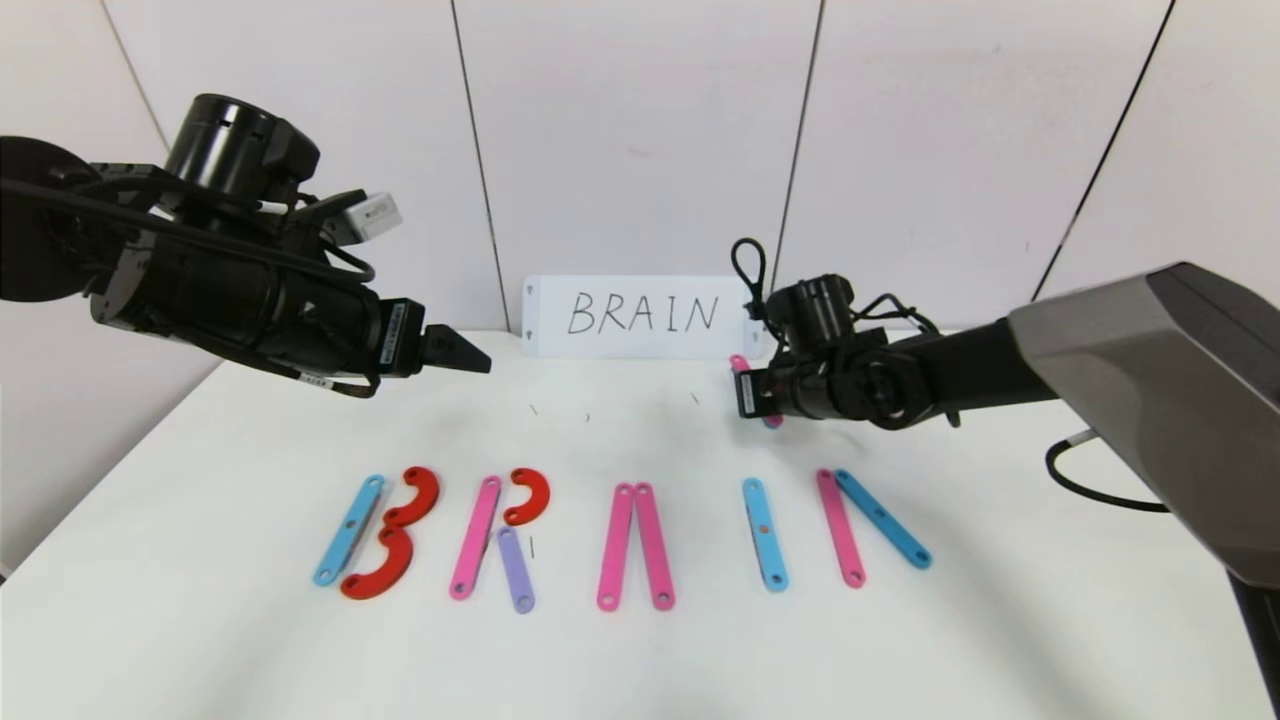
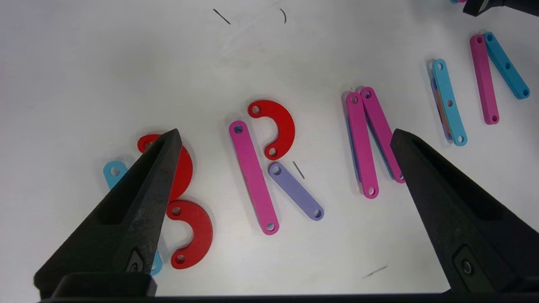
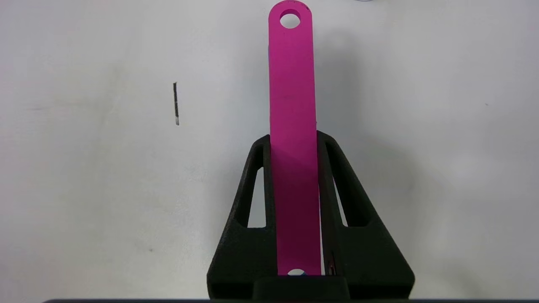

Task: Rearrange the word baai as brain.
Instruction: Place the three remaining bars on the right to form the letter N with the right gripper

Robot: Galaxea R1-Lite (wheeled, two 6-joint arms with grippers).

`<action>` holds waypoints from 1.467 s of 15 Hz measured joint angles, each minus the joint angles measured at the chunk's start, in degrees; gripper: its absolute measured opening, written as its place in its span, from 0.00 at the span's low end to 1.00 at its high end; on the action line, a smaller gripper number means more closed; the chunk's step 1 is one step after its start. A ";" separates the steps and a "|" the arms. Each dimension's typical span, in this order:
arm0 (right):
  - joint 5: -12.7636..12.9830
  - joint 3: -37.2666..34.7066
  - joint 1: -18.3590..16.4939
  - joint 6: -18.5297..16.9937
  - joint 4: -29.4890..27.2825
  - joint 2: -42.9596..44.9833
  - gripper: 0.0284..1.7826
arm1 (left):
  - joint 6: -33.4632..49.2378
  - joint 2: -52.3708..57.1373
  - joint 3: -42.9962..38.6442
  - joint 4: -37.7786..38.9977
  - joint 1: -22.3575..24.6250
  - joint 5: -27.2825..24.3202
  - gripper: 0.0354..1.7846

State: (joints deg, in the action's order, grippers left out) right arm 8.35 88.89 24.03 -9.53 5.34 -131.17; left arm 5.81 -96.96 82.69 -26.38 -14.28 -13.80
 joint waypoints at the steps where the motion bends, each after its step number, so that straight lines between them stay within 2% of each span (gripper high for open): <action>1: 0.00 -2.05 -0.39 -0.68 0.06 2.04 0.16 | 0.02 -0.02 -0.05 -0.02 -0.02 -0.02 0.97; 3: 0.33 -6.90 -1.40 -2.01 0.17 5.88 0.16 | 0.00 -0.02 -0.06 -0.02 -0.13 -0.02 0.97; 7: 3.13 -18.60 -3.91 -4.85 1.40 12.24 0.16 | 0.02 -0.04 -0.09 0.00 -0.13 -0.02 0.97; 12: 3.41 -30.71 -6.89 -5.73 6.64 18.33 0.16 | 0.02 -0.04 -0.09 -0.10 -0.18 0.00 0.97; 16: 3.36 -36.74 -8.98 -5.79 9.40 21.09 0.16 | 0.02 -0.06 -0.06 -0.11 -0.28 -0.02 0.97; 22: 2.91 -42.16 -9.47 -5.92 11.82 22.47 0.16 | 0.11 -0.04 -0.06 -0.07 -0.30 -0.02 0.97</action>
State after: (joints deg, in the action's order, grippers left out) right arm 11.26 46.74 14.56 -15.46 17.16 -108.70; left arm 5.92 -97.00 82.63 -26.45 -14.58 -13.82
